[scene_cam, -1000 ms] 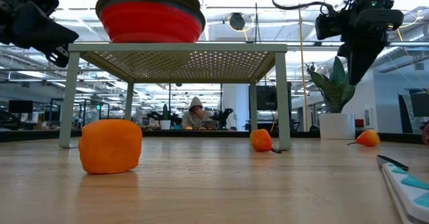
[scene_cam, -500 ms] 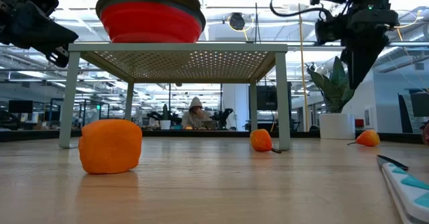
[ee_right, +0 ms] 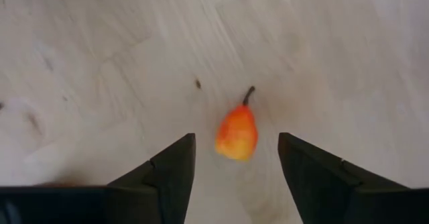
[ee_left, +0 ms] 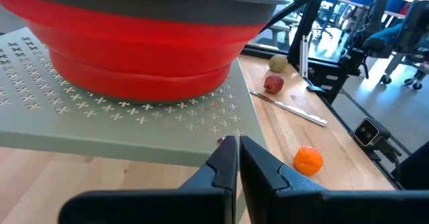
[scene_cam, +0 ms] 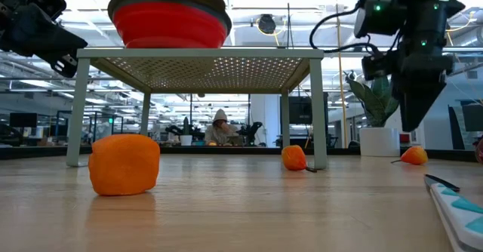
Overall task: Pick & Place Fruit
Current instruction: Put the orange pear into the red strainer bowl on the shelf
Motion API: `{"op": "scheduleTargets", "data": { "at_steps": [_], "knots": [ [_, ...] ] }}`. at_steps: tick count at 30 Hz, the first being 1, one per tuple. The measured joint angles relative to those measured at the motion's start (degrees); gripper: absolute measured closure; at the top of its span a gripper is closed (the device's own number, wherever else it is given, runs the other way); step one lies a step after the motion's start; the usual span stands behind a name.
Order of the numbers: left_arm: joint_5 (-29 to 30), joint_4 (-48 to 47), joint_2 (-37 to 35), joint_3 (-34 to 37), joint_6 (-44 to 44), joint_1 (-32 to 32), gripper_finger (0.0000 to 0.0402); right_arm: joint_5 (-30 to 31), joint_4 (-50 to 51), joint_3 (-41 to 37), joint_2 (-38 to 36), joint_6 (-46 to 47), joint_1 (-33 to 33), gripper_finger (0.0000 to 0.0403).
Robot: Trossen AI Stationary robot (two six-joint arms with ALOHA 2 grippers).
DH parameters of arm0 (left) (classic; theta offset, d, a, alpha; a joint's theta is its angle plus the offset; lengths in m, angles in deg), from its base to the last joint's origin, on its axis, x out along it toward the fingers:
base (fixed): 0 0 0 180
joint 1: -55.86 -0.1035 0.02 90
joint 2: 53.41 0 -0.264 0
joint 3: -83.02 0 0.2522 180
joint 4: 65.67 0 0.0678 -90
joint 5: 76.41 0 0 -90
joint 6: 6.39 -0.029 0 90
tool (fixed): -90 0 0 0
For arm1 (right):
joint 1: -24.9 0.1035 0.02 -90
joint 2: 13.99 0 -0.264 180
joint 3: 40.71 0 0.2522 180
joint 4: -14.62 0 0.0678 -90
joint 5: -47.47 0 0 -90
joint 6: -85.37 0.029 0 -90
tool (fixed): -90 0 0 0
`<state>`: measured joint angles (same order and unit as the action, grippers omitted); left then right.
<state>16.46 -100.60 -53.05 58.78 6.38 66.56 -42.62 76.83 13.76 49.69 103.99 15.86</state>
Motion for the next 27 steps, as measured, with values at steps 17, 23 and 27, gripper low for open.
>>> {"op": "scheduleTargets", "data": {
  "at_steps": [17, 23, 27],
  "knots": [
    [0.04, -0.02, 0.00, 0.00, 1.54, 0.00, 0.0394, 2.88, -8.67, -8.94, 0.00, 0.39, 0.02, 0.0197],
    [0.11, -0.02, 0.00, 0.00, 2.73, 0.00, 0.0393, 4.59, -10.54, -9.13, -0.01, 0.07, 0.00, 0.0197],
    [0.15, -0.02, 0.00, 0.00, 2.69, 0.00, 0.0386, 4.60, -10.53, -9.14, 0.00, 0.06, 0.00, 0.0201]
  ]
}}
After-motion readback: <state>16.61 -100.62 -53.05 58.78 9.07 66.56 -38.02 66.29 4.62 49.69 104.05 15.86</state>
